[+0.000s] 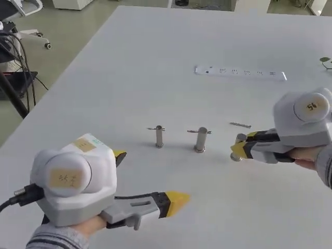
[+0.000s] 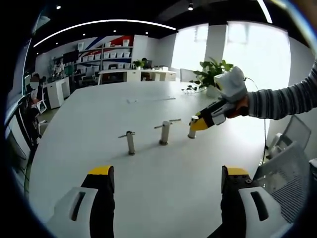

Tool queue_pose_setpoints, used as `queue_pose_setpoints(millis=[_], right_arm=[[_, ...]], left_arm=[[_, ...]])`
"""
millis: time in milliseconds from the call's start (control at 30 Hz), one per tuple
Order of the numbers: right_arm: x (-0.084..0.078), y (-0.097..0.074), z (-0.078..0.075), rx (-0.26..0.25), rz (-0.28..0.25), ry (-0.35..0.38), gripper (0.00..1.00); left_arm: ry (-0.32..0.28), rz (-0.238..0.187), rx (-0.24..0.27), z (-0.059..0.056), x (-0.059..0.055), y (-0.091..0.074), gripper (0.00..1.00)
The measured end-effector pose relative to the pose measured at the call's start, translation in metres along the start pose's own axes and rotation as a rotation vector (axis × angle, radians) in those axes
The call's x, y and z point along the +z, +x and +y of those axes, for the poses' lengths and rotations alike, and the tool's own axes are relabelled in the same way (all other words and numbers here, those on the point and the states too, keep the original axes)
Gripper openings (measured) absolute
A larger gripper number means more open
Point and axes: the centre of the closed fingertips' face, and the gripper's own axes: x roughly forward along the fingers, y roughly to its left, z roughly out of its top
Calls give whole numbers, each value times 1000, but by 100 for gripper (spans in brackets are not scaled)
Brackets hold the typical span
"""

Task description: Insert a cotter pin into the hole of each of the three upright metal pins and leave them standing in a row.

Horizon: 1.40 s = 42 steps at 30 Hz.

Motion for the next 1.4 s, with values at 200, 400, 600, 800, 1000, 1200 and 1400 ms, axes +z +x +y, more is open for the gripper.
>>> queue_pose_setpoints(millis=[200,400,600,800,1000,1200,1400], right_arm=[[-5,-2,16,19,-6,9,8],[-8,1,30,35,-13,-6,8],[-7,5,42,55,-17,-26,8],[-7,10,50,63,-18,-46,8],[-8,15,54,75,-20,-52,8],[-7,18,55,75,-25,-58,8],[-9,18,57,79,-29,-83,8]], left_arm=[[-1,-7,2,0,-1,-3,87],[4,-3,2,-1,-3,-5,87],[2,1,-4,-2,-5,-4,87],[2,0,-10,-4,-5,-4,87],[4,-1,-14,-4,-4,-3,87],[2,-3,-21,-6,-3,-2,87],[2,-4,-26,-7,-3,-1,87]])
